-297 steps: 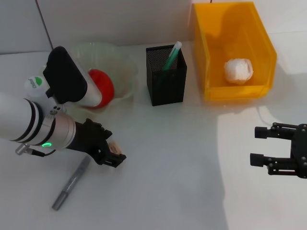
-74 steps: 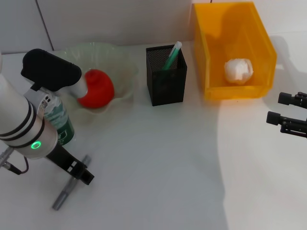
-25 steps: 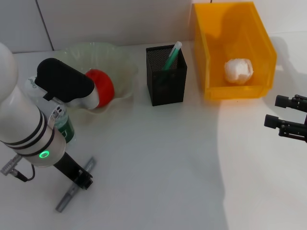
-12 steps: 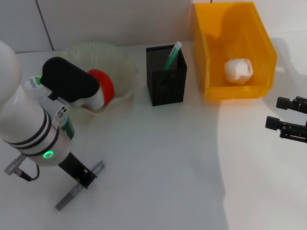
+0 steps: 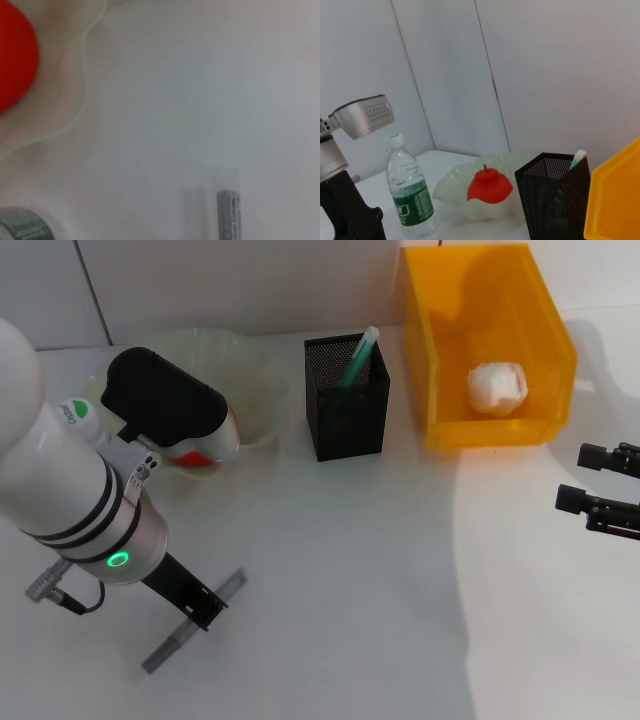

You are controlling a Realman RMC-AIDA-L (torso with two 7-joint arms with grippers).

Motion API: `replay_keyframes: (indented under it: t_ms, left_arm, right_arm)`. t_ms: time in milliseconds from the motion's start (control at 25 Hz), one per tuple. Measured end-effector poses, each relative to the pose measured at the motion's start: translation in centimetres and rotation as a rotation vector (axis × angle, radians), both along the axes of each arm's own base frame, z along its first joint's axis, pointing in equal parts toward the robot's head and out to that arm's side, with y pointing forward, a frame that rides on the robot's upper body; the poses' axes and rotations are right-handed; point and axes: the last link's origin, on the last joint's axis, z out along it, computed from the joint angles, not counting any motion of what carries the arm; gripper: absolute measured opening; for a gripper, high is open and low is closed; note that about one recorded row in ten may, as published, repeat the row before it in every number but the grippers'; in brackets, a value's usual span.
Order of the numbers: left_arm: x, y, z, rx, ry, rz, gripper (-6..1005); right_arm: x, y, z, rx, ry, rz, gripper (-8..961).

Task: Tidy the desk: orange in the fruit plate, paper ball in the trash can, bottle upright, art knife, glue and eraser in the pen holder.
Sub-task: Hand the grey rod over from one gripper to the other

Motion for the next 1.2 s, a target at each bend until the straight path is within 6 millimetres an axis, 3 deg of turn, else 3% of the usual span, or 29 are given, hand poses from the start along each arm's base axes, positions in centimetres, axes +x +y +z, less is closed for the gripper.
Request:
replay_keyframes:
  t_ms: [120,200,360,400,480,720,840,1000,1080,1200]
  left_arm:
    - [0.2,-0.1,0.0,-0.002,-0.006,-0.005,127]
    - [2.0,-0.3,0.3,0.006,-0.060,-0.060,126]
    - [2.8,-0.3,0.5,0.018,-0.084,-0.087,122]
    - [6.3,0.0,1.3,0.078,-0.194,-0.223,122]
    - [8.8,0.4,1.8,0.135,-0.275,-0.362,120]
    - [12.0,2.0,2.6,0.269,-0.464,-0.579,118]
    - [13.1,2.7,3.0,0.348,-0.613,-0.704,118]
    - [13.1,2.9,3.0,0.369,-0.648,-0.724,118]
    - [11.7,4.6,2.1,0.445,-0.784,-0.739,118]
    - [11.7,4.6,2.1,0.445,-0.784,-0.739,119]
  right_arm:
    - [0.0,0.0,0.0,0.000,0.000,-0.001,709]
    - [0.2,-0.2,0.0,0.003,0.001,-0.006,708]
    - [0.9,-0.7,0.7,0.039,0.010,-0.038,708]
    - [1.1,-0.9,0.7,0.046,0.012,-0.047,708]
    - [1.4,-1.4,0.7,0.051,0.015,-0.062,707]
    - [2.1,-2.8,0.4,0.061,0.030,-0.089,706]
    - [2.0,-3.2,0.3,0.058,0.045,-0.087,706]
    - [1.9,-3.3,0.2,0.053,0.053,-0.081,705]
    - [1.8,-3.3,0.1,0.053,0.055,-0.080,705]
    - [1.7,-3.1,0.0,0.051,0.056,-0.076,704]
